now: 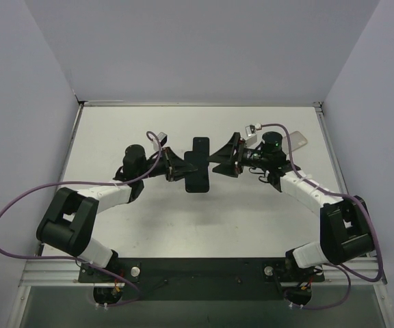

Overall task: Take the phone out of the phone case
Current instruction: Remove the phone case from the phone.

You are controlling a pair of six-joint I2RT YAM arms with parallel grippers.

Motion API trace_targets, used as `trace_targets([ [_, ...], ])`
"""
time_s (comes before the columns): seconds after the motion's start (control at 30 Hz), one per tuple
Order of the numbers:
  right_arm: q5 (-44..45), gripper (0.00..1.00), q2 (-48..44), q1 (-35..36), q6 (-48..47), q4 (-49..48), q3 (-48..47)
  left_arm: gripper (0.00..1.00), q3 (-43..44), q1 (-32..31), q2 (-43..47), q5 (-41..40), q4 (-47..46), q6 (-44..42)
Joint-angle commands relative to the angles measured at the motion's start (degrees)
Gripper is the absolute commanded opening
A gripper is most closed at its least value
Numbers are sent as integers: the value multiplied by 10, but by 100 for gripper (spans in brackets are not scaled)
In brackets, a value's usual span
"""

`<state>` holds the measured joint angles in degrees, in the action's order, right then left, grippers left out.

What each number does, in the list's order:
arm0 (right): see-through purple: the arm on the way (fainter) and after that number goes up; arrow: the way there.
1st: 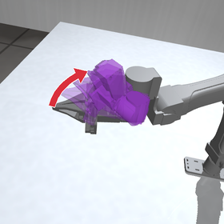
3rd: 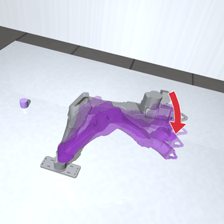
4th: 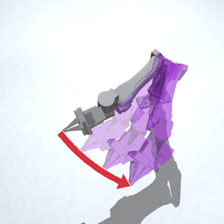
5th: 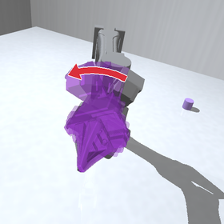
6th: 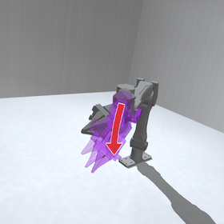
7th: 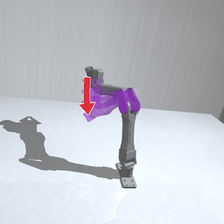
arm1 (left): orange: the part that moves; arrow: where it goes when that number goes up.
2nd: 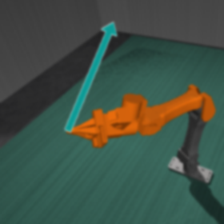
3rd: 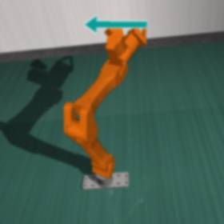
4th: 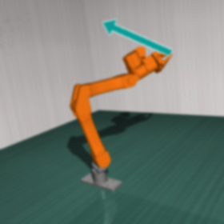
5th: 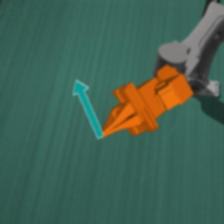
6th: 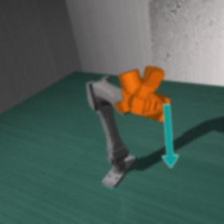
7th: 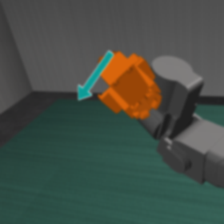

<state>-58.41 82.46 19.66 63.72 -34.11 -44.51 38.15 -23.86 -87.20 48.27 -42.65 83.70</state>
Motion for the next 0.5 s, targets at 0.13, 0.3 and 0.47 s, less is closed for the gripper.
trace_targets([
  [0.13, -18, 79, -35, 27, -42, 36, 16, 0, 0, 15, 19, -51, -88, 41],
  [0.3, -25, 75, -12, 79, -3, -37, 20, 0, 1, 15, 20, -57, -102, 45],
  [0.47, -15, 39, 19, 92, 116, -188, 42, 0, -7, 15, 31, -77, -104, 41],
])
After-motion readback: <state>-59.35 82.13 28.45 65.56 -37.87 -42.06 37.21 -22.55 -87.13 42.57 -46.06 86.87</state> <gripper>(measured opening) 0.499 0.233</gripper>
